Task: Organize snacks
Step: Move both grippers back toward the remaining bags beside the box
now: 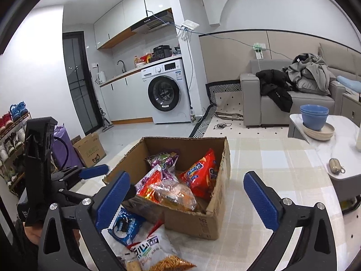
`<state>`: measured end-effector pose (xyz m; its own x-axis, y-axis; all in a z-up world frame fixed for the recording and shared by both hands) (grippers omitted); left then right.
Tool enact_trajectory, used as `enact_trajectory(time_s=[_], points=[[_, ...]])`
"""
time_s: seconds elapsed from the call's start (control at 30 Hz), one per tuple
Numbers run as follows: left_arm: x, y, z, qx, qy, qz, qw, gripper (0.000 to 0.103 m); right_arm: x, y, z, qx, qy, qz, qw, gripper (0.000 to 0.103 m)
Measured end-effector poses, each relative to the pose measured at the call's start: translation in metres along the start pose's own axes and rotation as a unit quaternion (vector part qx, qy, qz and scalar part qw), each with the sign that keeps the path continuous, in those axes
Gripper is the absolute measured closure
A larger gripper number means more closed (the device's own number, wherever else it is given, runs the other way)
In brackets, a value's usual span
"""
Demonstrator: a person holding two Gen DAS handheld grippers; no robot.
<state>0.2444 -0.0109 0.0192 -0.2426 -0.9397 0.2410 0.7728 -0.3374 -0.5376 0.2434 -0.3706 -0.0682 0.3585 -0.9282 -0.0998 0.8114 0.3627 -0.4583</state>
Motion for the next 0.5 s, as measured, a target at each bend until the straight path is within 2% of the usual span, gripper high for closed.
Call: enact_trajectory(time_s=[0.17, 0.5], points=[[0.004, -0.016, -0.009, -0.008, 0.007, 0.011, 0.9999, 0.001, 0.015, -0.010, -0.010, -0.022, 0.024, 0.013, 0.999, 0.001], [0.006, -0.047, -0.041, -0.027, 0.006, 0.024, 0.9993, 0.001, 0.020, -0.020, -0.030, -0.068, 0.031, 0.014, 0.997, 0.001]])
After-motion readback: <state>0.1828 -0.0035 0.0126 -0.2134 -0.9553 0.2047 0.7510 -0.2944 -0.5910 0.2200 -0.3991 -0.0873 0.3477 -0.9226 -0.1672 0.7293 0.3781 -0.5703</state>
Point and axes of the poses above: each gripper's, at about its wrist camera, not at the fingertips, and y roughly the way its jaws point, x to its right, z to its top, the point moved 3 cm from there along y, roughly the way its jaws point, and after that the axes turned 12 degrees about -z, right-handed, at the moved point
